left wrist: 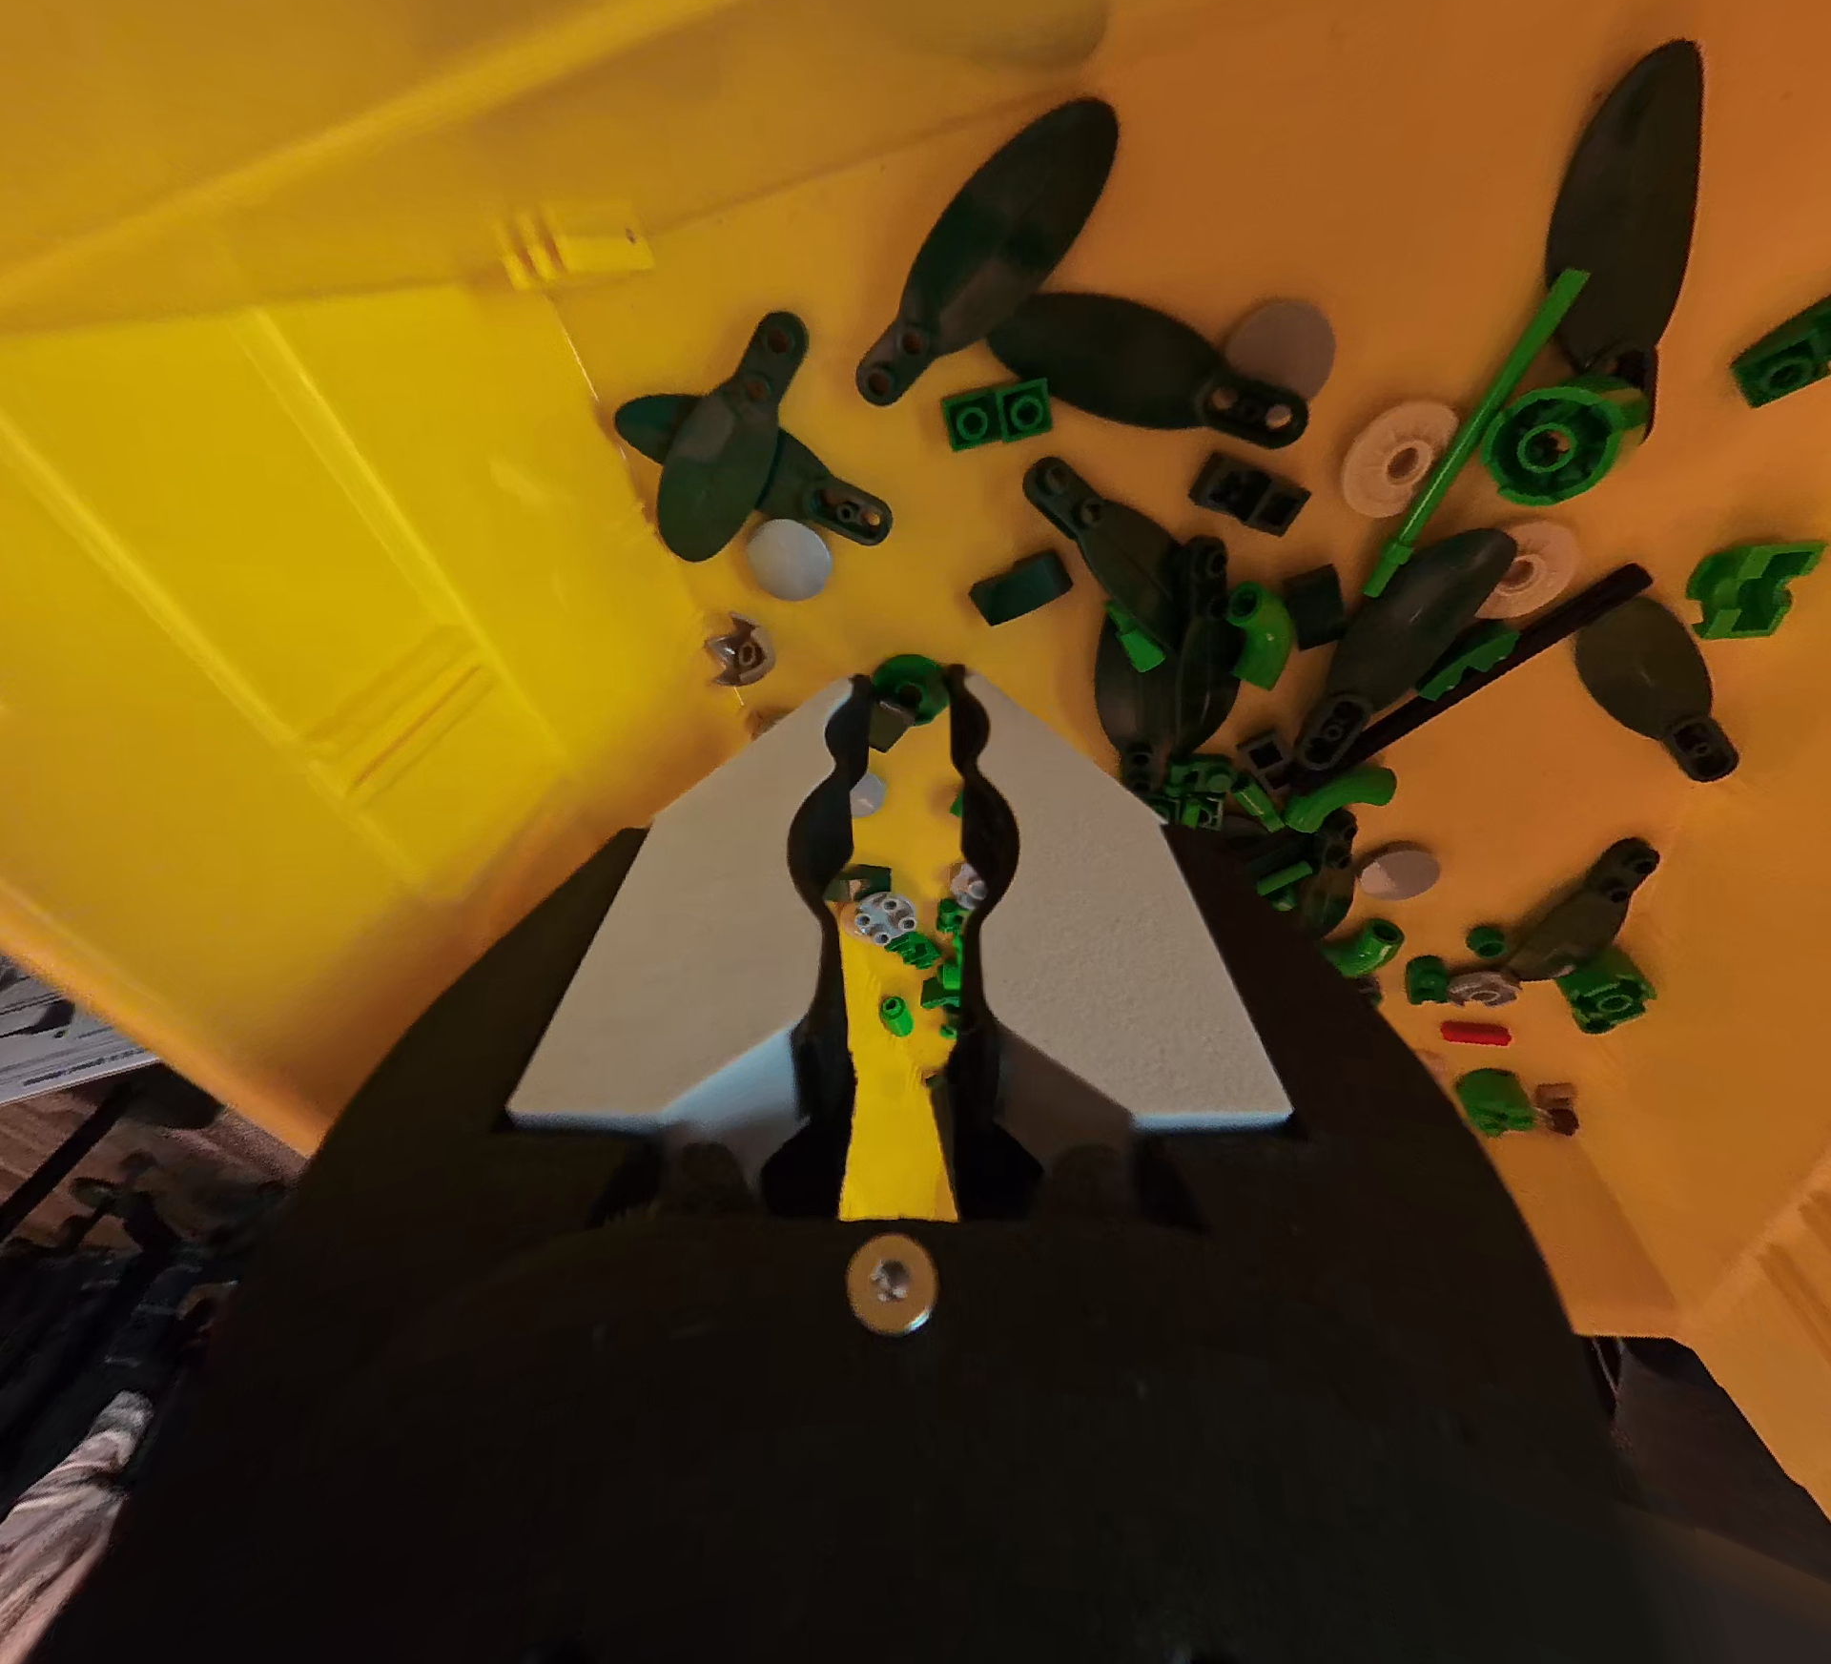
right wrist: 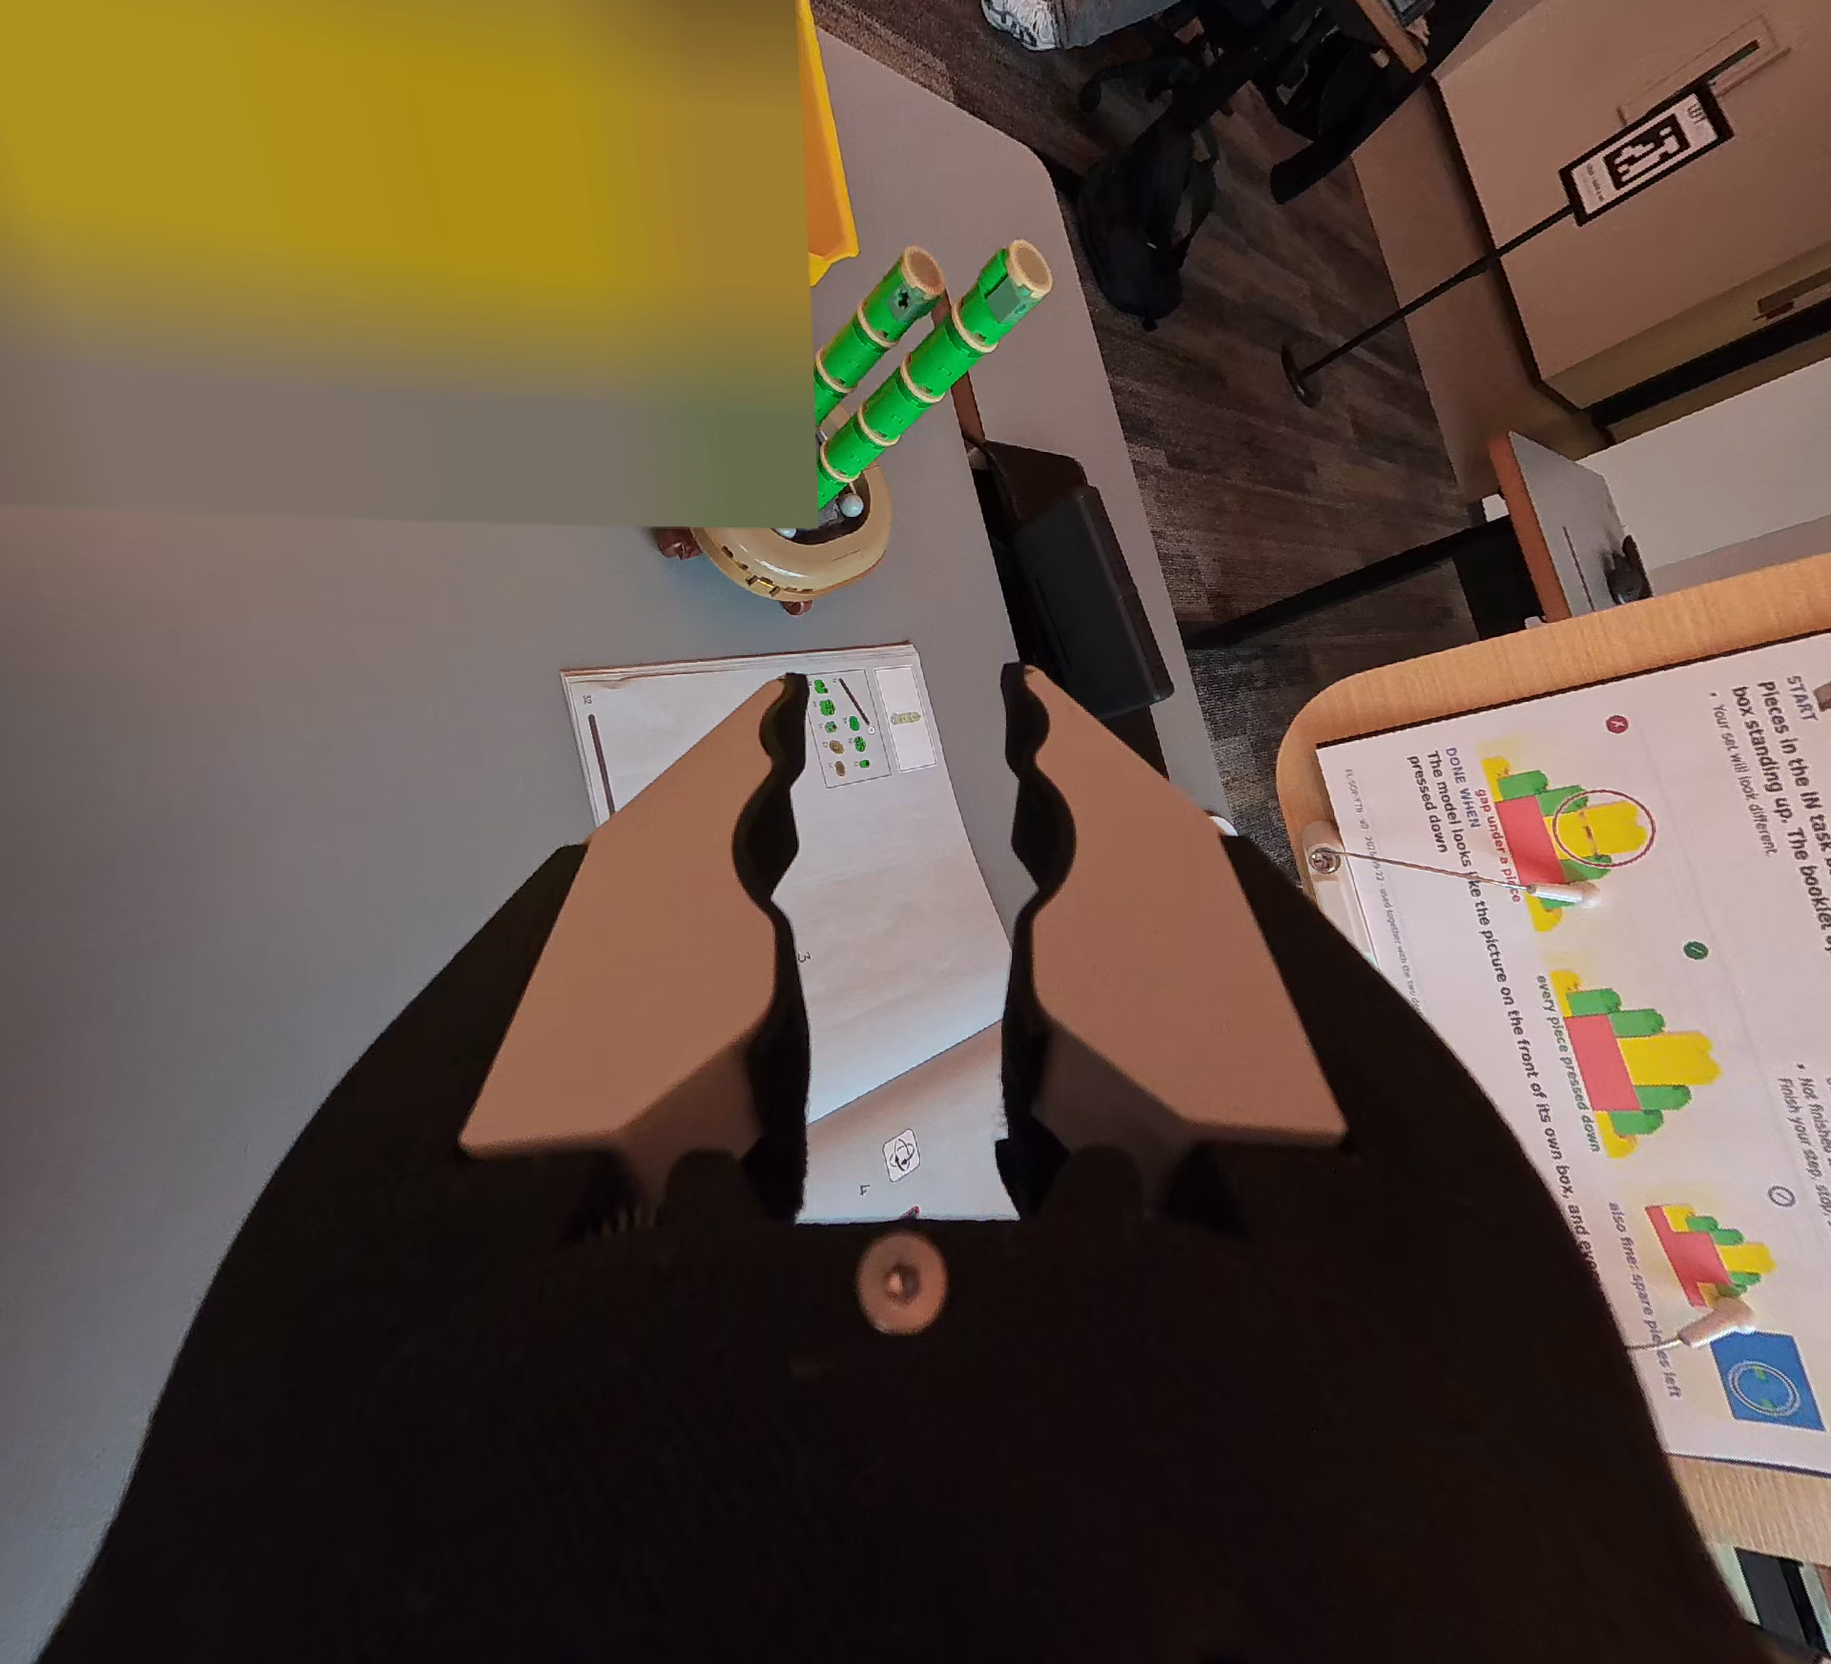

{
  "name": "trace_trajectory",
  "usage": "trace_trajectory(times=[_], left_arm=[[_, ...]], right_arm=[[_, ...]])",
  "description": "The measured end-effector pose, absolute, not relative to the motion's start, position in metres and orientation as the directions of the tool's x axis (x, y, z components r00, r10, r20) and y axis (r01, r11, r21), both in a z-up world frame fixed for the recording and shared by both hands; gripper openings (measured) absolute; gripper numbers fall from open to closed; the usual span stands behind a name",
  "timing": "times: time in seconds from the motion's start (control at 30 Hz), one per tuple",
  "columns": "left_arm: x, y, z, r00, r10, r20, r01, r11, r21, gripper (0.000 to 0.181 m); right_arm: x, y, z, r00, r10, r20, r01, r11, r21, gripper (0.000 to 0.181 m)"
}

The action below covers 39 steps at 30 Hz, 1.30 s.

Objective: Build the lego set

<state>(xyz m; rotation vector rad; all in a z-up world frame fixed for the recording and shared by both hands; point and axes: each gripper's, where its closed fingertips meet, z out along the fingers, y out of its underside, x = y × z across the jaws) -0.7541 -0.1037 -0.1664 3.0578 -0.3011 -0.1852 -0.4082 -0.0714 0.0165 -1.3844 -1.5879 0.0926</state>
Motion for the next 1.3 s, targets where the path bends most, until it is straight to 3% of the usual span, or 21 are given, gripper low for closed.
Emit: trace_trajectory(times=[0.2,0.47,0.77,0.9,1.07,1.3], left_arm=[[-0.756,-0.109,-0.166,0.974,-0.191,-0.123,-0.181,-0.979,0.092,0.021],[-0.751,-0.108,-0.165,0.964,-0.234,-0.123,-0.223,-0.97,0.095,0.014],[-0.728,-0.085,-0.12,0.979,-0.205,-0.007,-0.203,-0.963,-0.177,0.014],[-0.68,-0.08,-0.08,0.928,-0.306,0.211,-0.216,-0.906,-0.364,0.013],[-0.592,-0.103,-0.018,0.638,-0.581,0.505,-0.271,-0.784,-0.559,0.014],[-0.51,-0.145,0.028,0.221,-0.718,0.66,-0.314,-0.693,-0.649,0.014]], right_arm=[[-0.409,-0.073,0.015,0.129,0.787,0.603,0.713,0.349,-0.608,0.04],[-0.41,-0.074,0.017,0.131,0.784,0.607,0.707,0.355,-0.612,0.04],[-0.417,-0.082,0.023,0.124,0.78,0.613,0.675,0.387,-0.628,0.04],[-0.426,-0.09,0.031,0.127,0.784,0.608,0.623,0.414,-0.664,0.04],[-0.453,-0.117,0.045,0.098,0.791,0.604,0.443,0.508,-0.738,0.038],[-0.484,-0.155,0.047,0.042,0.831,0.554,0.225,0.533,-0.816,0.041]])
